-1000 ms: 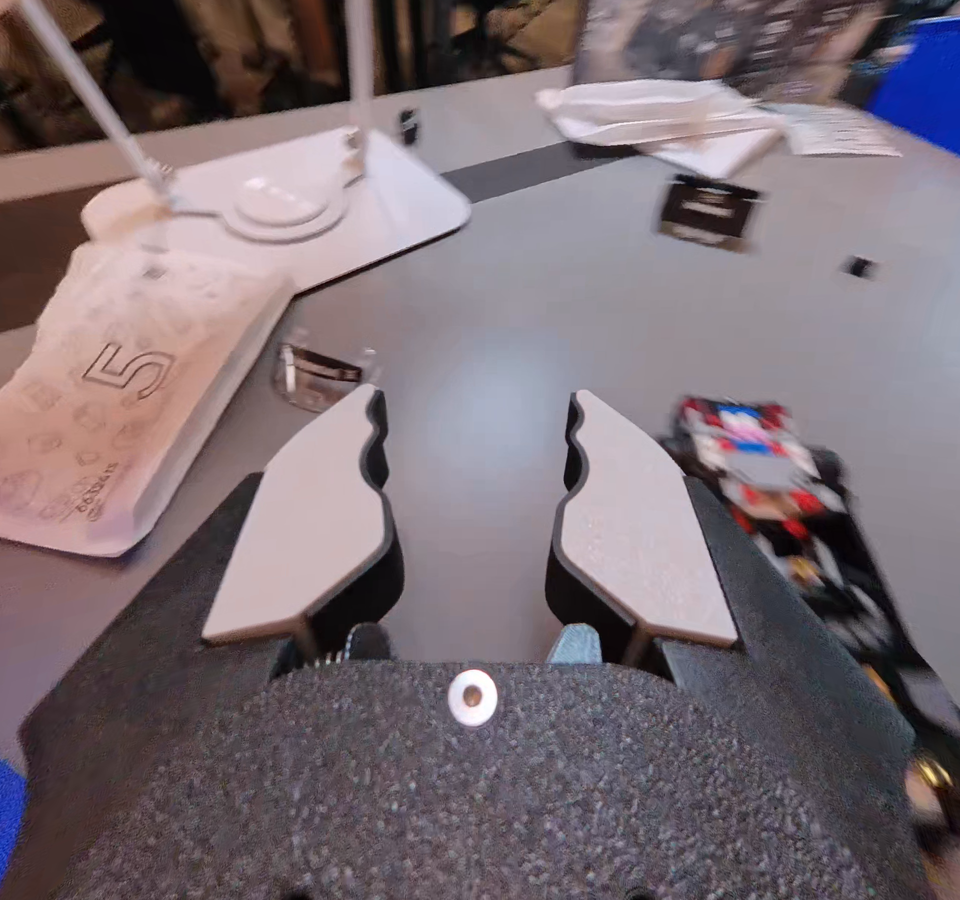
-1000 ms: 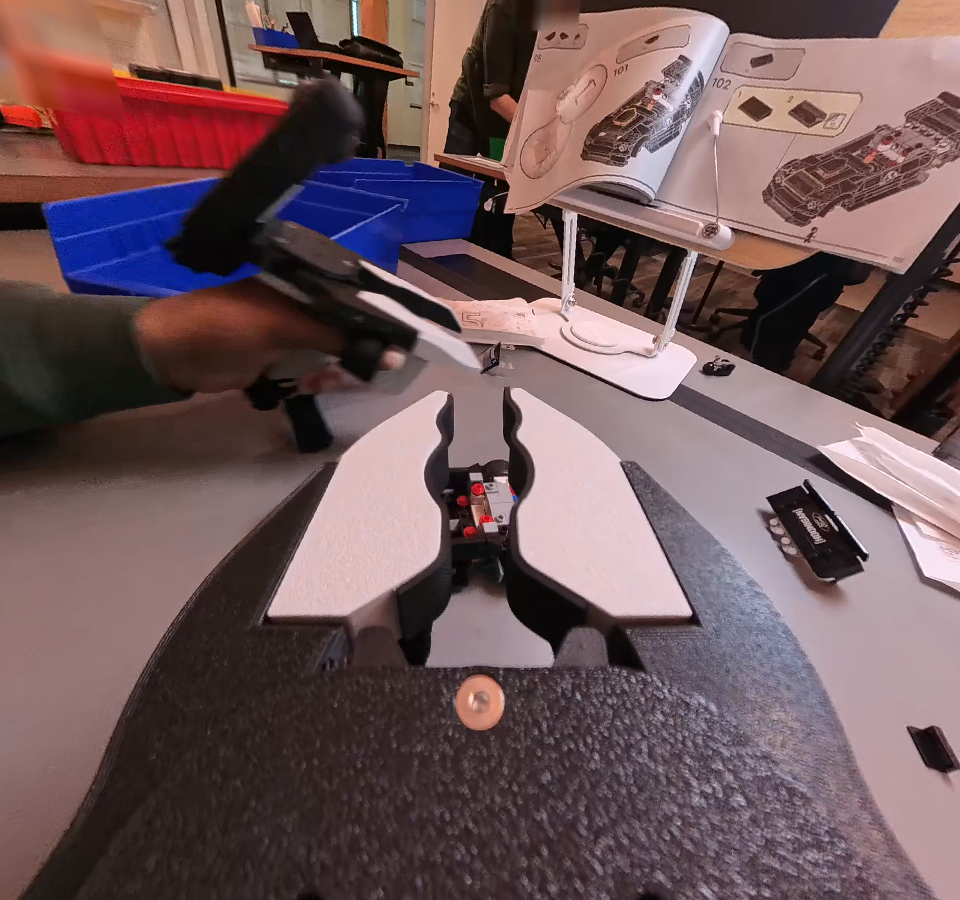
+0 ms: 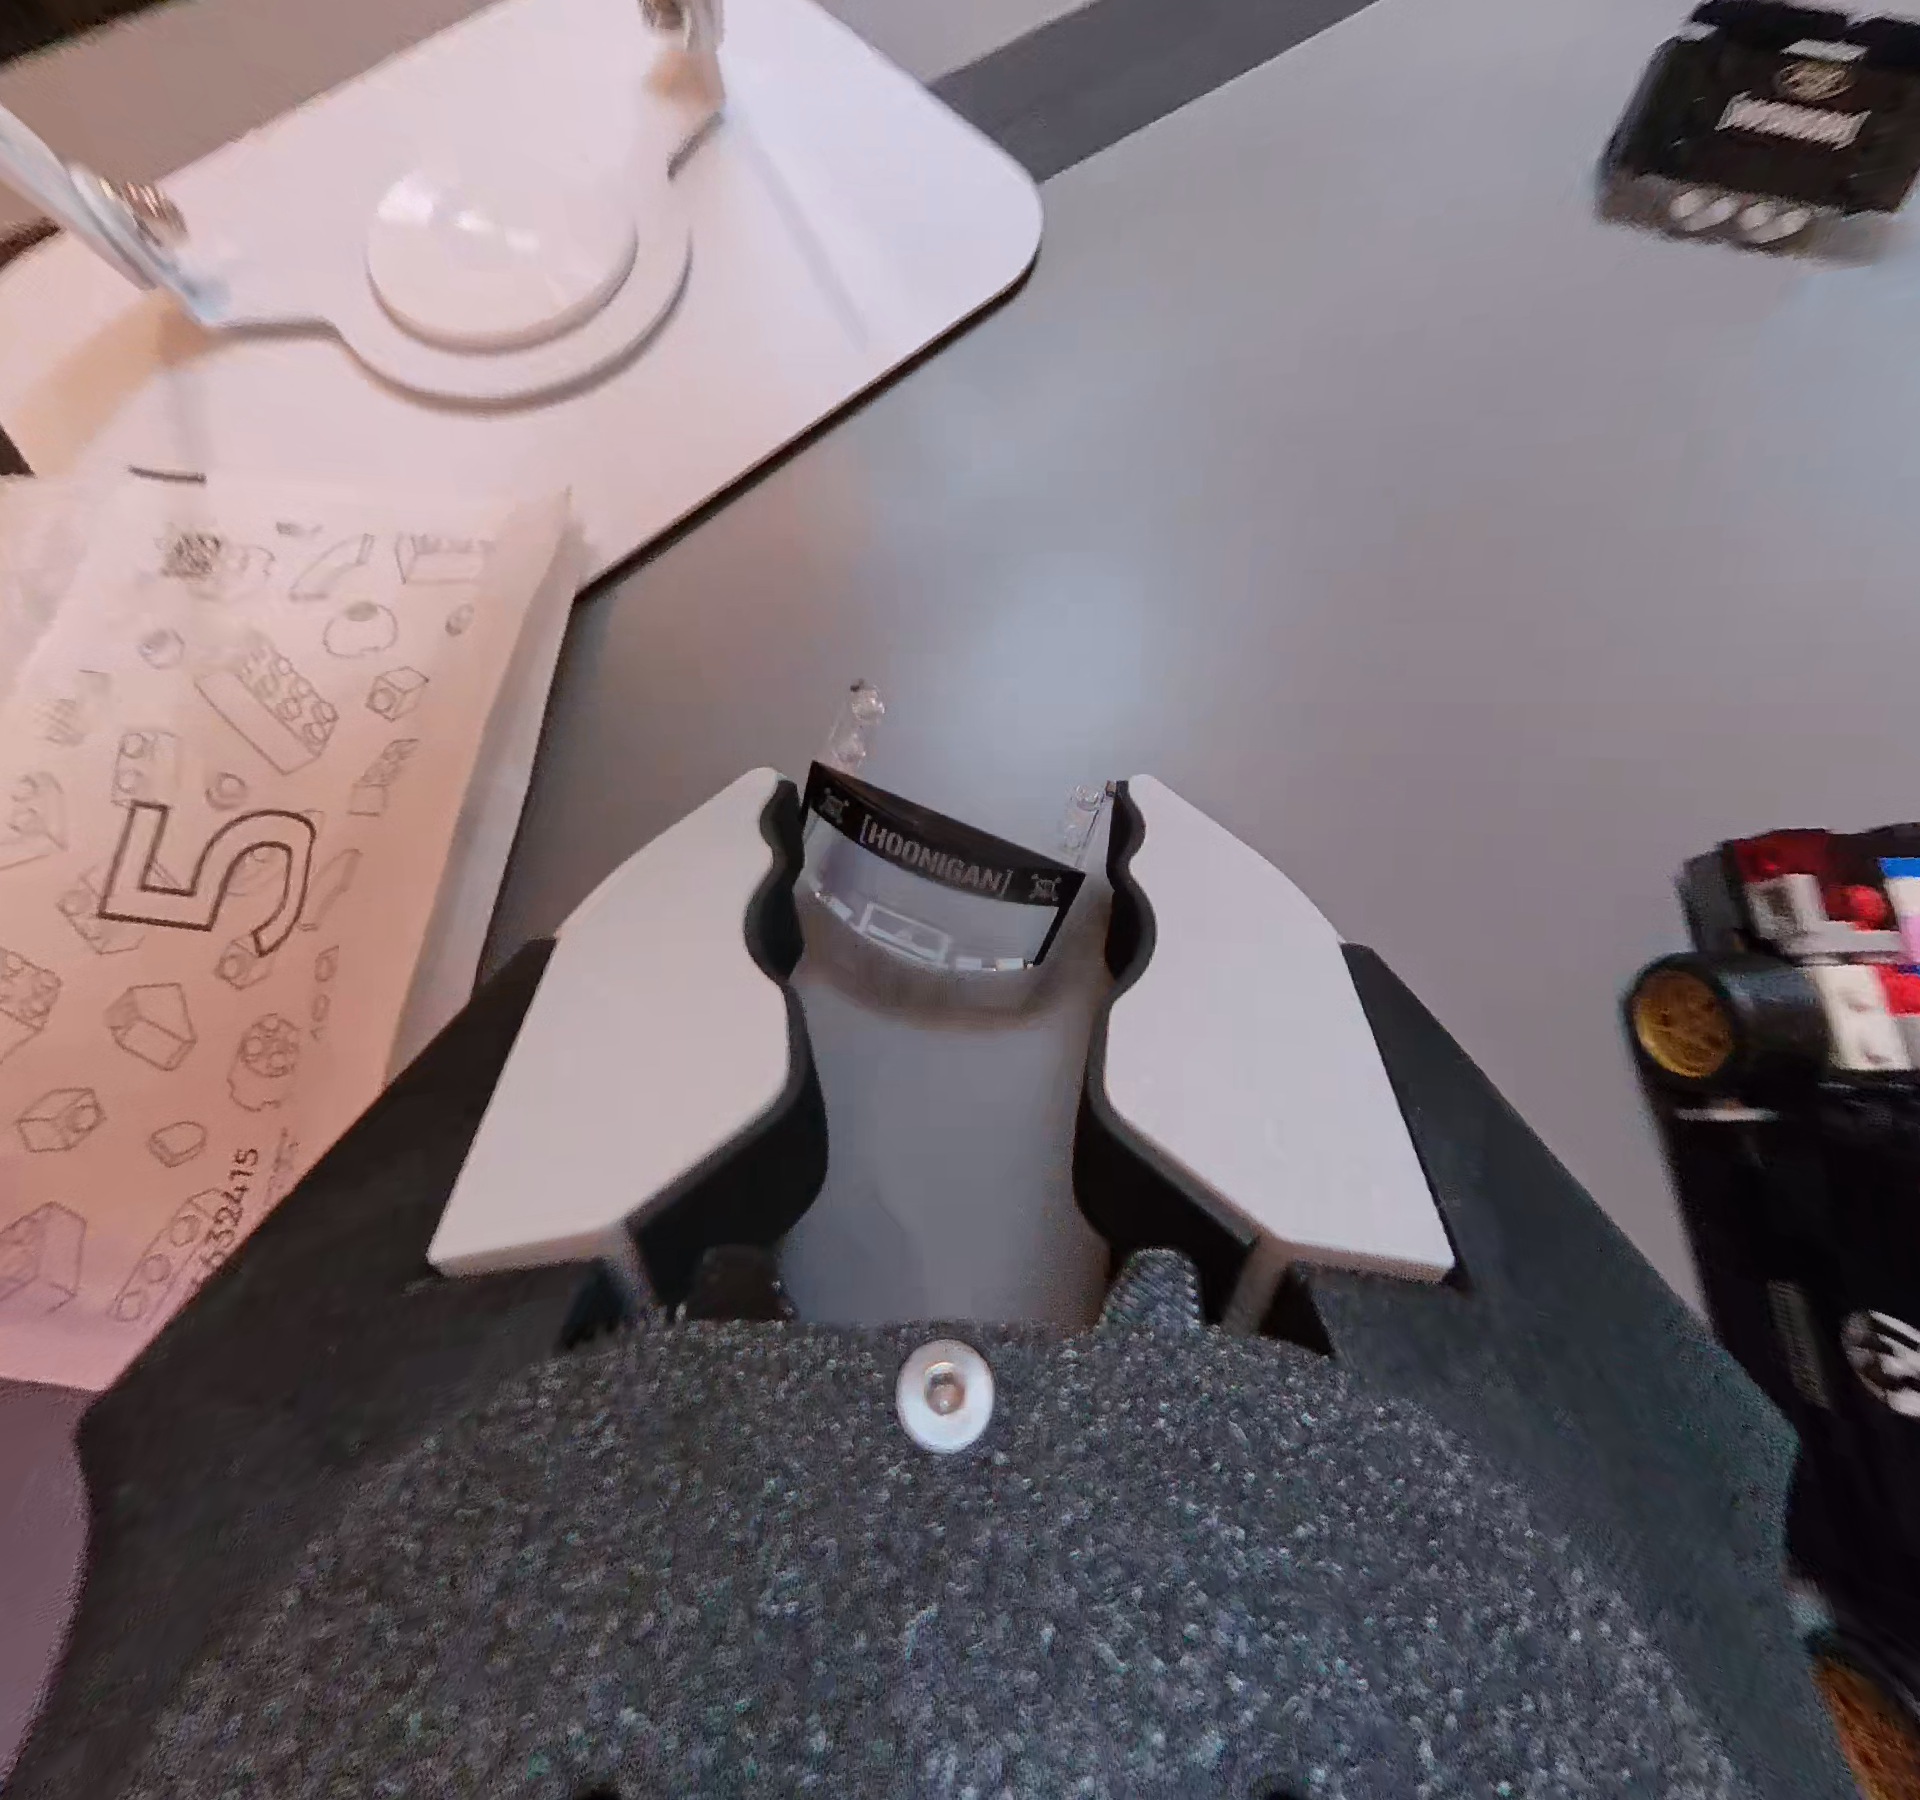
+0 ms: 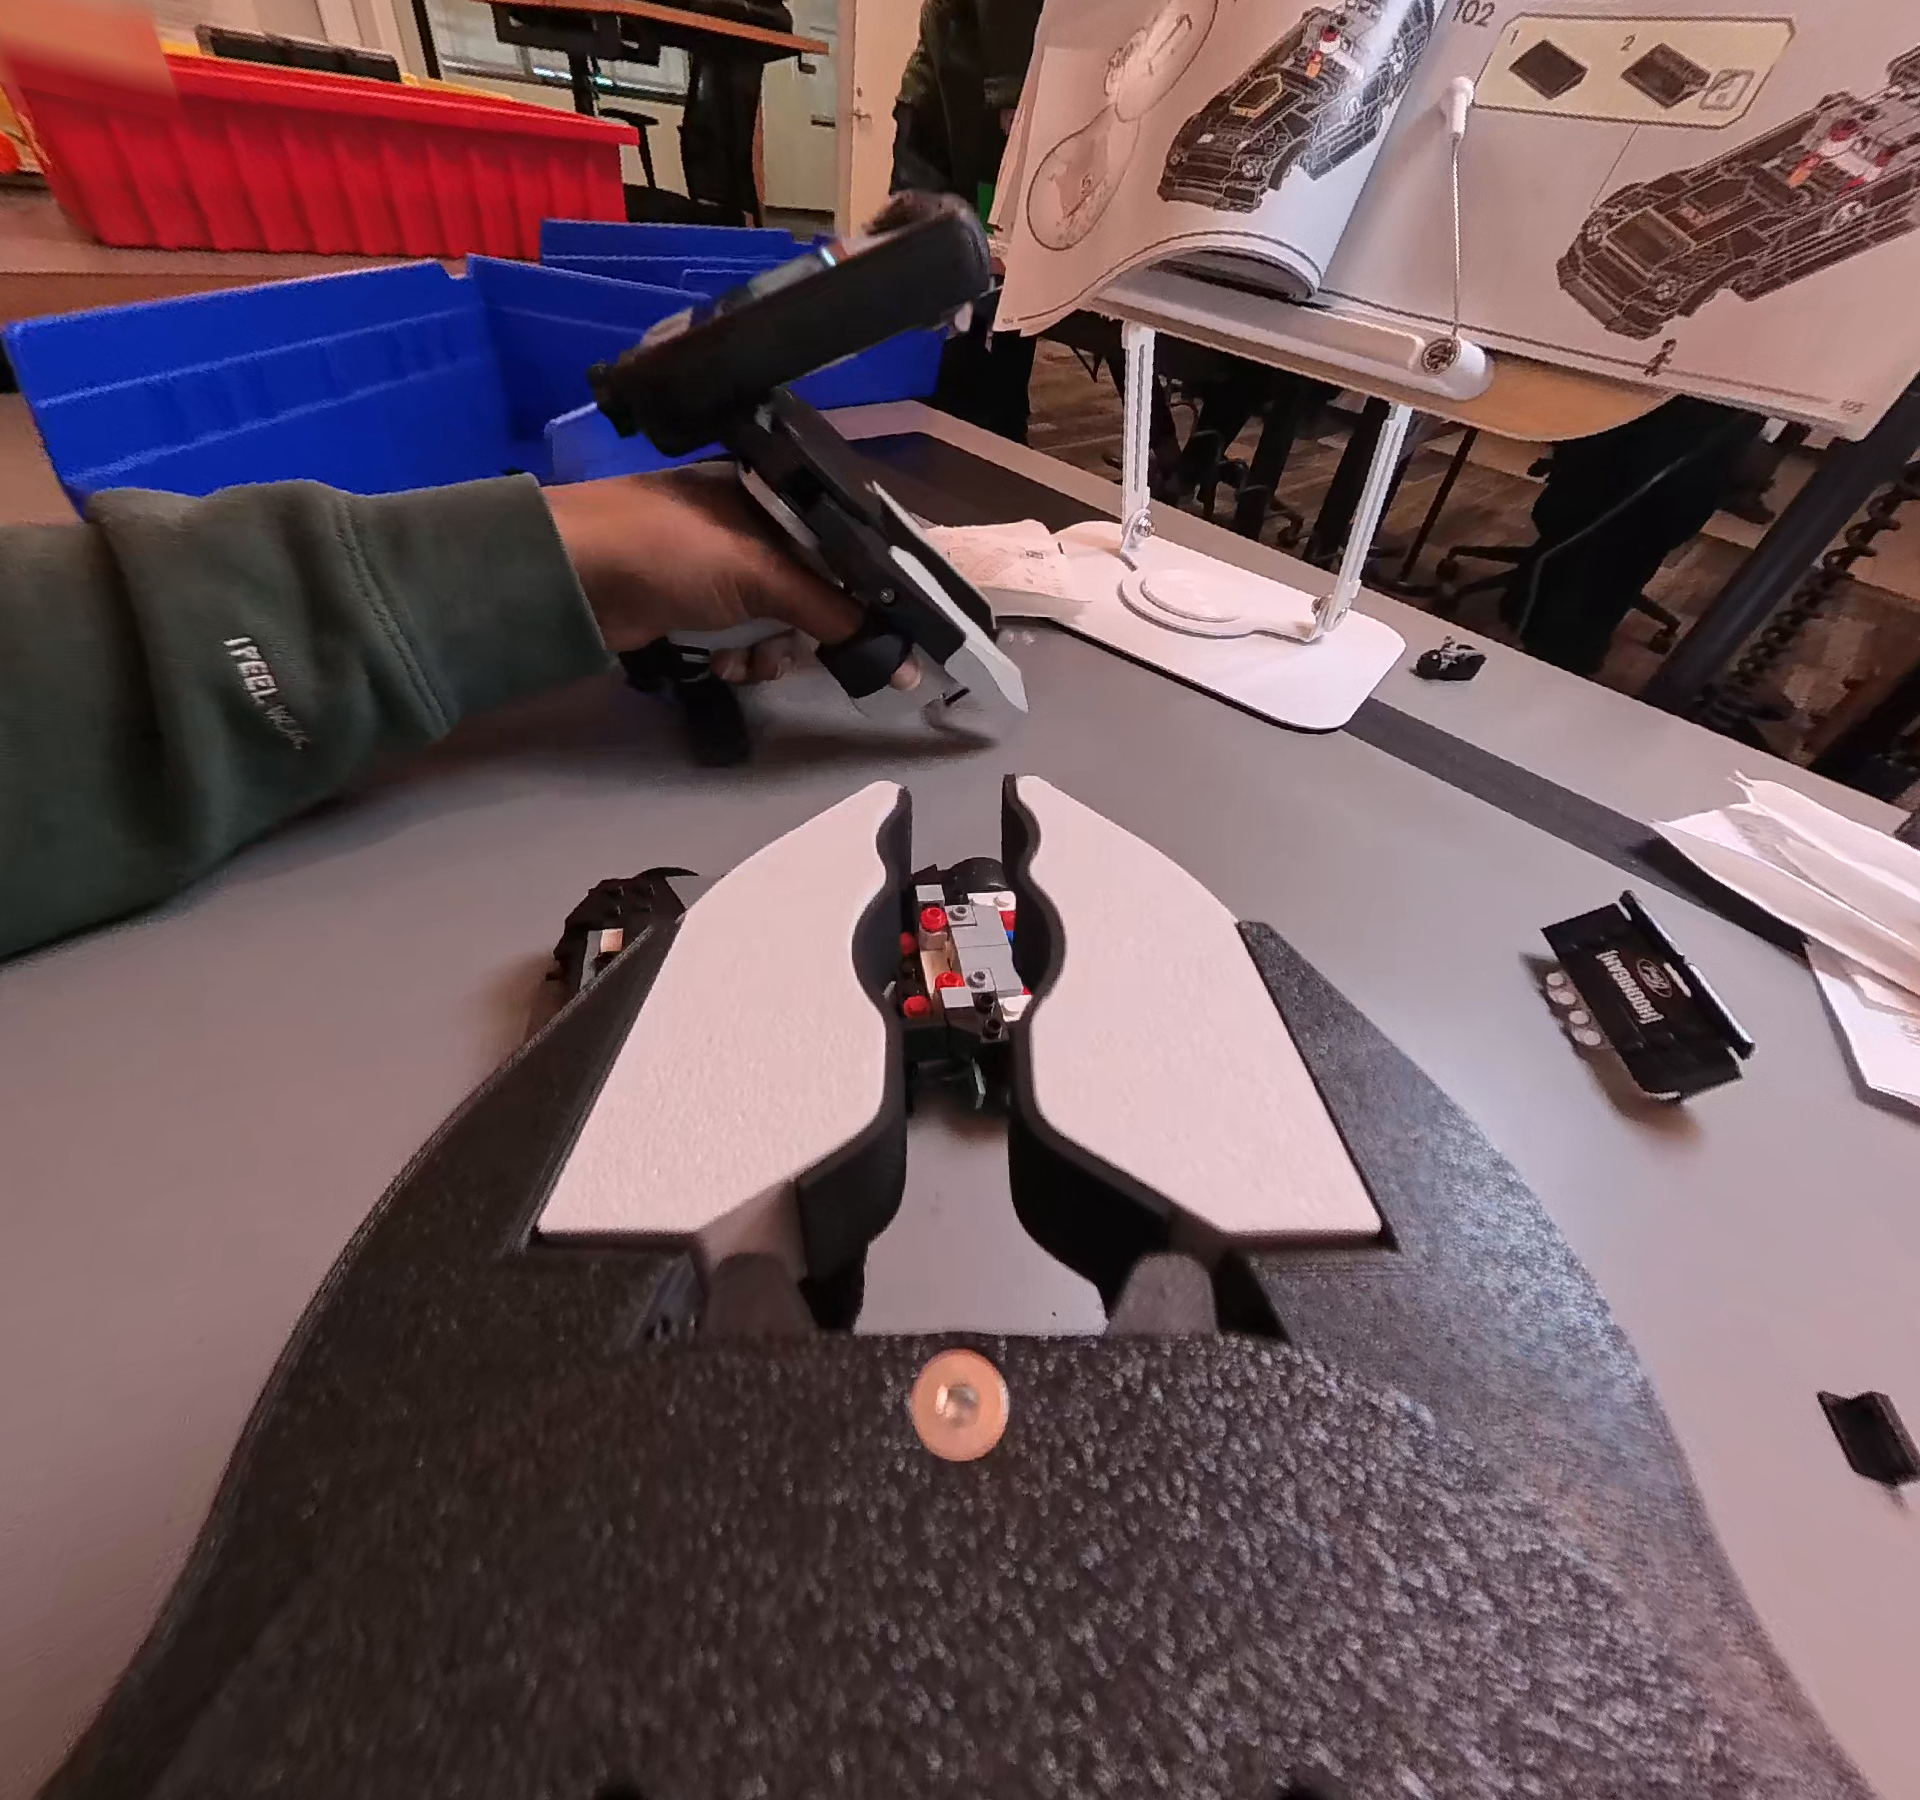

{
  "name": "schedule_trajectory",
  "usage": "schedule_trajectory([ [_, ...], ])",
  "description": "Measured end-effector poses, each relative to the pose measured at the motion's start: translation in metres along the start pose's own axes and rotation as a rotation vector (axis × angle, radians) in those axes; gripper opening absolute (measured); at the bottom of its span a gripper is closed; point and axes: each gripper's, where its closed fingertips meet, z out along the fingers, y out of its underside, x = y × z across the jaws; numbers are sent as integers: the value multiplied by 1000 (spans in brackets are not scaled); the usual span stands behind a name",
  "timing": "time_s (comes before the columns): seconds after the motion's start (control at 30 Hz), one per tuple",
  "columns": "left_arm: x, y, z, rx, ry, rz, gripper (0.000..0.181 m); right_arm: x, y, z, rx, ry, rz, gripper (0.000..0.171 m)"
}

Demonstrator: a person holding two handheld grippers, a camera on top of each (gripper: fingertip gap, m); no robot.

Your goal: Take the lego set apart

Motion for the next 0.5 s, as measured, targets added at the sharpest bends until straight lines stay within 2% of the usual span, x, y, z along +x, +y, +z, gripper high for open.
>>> schedule_trajectory([
  [0.23, 44, -39, -61, 194, 2, 82, 56, 5, -2, -2, 12, 24, 1, 16],
  [0.33, 54, -44, -96, 260, -13, 93, 57, 5, 0, -1, 7, 24, 5, 16],
  [0.5, 44, -35, -148, 308, -89, 79, 57, 2, 2, 1, -2, 21, -6, 16],
])
